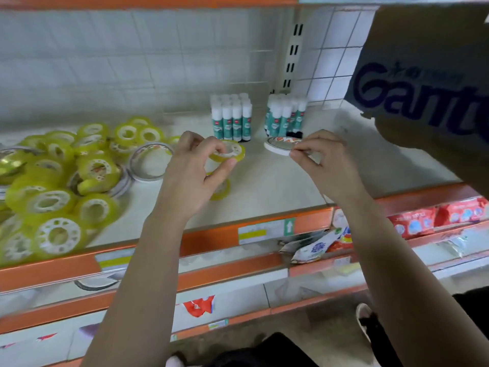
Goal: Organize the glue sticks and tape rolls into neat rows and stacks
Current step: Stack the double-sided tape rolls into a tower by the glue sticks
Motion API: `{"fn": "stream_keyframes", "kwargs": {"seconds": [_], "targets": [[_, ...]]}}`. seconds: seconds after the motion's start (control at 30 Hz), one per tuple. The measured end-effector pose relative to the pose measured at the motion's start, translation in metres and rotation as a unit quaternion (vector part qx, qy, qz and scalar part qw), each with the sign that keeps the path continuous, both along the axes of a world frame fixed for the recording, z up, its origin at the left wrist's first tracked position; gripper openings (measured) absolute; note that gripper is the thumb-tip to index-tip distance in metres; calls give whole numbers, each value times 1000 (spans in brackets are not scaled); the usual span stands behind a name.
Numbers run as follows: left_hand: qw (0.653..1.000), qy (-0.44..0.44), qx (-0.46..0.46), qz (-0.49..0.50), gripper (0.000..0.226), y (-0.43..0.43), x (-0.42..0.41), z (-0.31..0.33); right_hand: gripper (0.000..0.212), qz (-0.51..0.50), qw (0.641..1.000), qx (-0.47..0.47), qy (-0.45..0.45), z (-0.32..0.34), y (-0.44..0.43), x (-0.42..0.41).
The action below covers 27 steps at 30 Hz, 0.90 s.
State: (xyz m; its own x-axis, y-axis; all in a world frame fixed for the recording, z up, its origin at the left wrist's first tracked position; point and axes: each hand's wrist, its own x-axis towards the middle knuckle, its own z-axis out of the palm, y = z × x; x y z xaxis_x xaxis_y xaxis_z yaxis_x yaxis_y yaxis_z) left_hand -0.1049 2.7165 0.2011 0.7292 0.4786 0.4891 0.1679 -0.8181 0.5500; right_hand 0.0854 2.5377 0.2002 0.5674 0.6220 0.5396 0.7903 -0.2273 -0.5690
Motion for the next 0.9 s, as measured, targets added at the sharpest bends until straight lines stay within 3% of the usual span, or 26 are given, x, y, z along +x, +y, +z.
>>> {"fn": "stream_keyframes", "kwargs": {"seconds": [0.43, 0.67, 0.9], "targets": [[999, 7, -34, 35, 31, -49, 51, -13, 6, -24, 998, -58, -3, -14, -56, 66], [999, 26, -38, 22, 32, -55, 61, -14, 8, -1, 995, -95, 22, -20, -61, 69], [998, 37, -43, 5, 32, -53, 61, -18, 6, -9, 992, -126, -11, -23, -63, 67]]}}
